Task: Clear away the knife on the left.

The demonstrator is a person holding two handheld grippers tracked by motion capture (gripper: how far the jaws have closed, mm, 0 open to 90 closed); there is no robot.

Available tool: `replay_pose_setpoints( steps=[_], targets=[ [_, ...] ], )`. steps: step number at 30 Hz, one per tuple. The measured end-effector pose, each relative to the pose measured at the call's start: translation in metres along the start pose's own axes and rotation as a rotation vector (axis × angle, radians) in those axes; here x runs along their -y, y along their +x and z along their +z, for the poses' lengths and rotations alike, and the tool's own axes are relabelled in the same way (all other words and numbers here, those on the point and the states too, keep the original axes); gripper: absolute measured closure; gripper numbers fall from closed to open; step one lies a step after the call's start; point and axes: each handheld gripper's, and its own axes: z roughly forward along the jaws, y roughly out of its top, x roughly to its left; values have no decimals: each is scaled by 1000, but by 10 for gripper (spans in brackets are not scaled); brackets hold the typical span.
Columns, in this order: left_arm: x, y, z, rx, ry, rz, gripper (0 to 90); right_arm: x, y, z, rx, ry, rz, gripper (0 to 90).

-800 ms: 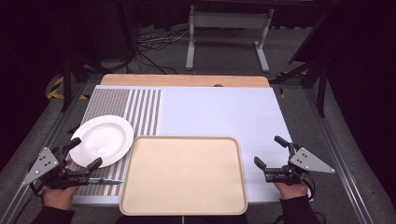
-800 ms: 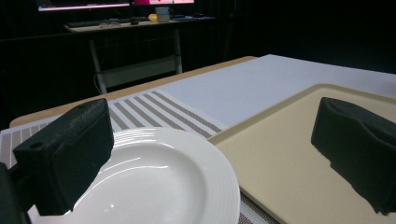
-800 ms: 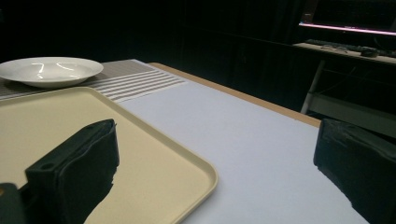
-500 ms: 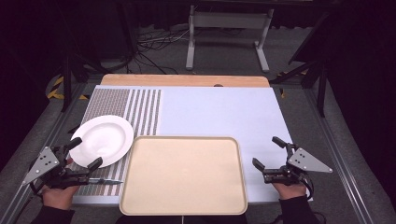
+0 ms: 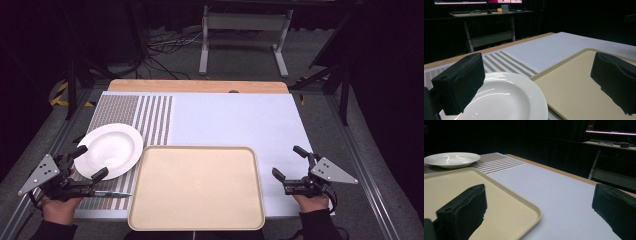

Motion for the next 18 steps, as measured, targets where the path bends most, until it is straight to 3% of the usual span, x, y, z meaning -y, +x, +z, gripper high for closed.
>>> replay_pose_setpoints(
  steps=[3,7,9,12,18],
  targets=[
    [-6,3,-2,8,26,3,3,0,-3,1,-7,9,10,4],
    [-19,6,-2,35,88,48,4,0,-4,2,-17,12,15,4],
    [-21,6,-1,36,93,55,3,1,-3,2,-18,17,14,4],
    [-29,7,0,47,148,85,3,3,-5,2,-36,-5,31,3],
    [-38,11,1,67,266,141,4,5,-8,3,-41,19,29,6]
  ],
)
